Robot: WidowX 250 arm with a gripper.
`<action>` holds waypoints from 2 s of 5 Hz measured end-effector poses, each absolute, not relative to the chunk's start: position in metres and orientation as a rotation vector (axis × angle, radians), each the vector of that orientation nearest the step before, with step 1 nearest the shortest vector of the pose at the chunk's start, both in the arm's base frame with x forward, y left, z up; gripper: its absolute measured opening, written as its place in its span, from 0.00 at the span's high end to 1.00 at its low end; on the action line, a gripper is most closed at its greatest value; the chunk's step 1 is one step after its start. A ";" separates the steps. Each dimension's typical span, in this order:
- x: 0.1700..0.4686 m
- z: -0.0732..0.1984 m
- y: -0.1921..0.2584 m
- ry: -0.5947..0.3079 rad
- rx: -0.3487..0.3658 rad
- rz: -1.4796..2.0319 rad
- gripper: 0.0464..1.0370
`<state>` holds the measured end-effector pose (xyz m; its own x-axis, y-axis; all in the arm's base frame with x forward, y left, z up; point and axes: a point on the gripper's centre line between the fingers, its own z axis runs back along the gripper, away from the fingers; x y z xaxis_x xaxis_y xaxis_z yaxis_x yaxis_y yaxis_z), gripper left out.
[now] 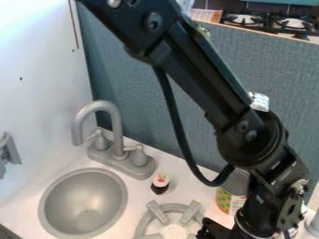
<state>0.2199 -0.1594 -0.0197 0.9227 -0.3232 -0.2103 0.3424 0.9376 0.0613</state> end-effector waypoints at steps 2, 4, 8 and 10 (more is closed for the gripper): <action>0.219 -0.026 -0.166 0.227 0.105 -0.362 0.04; 0.219 -0.026 -0.195 0.237 0.083 -0.371 0.04; 0.249 -0.013 -0.198 0.002 0.075 -0.210 0.04; 0.259 -0.009 -0.211 -0.066 -0.006 -0.269 0.04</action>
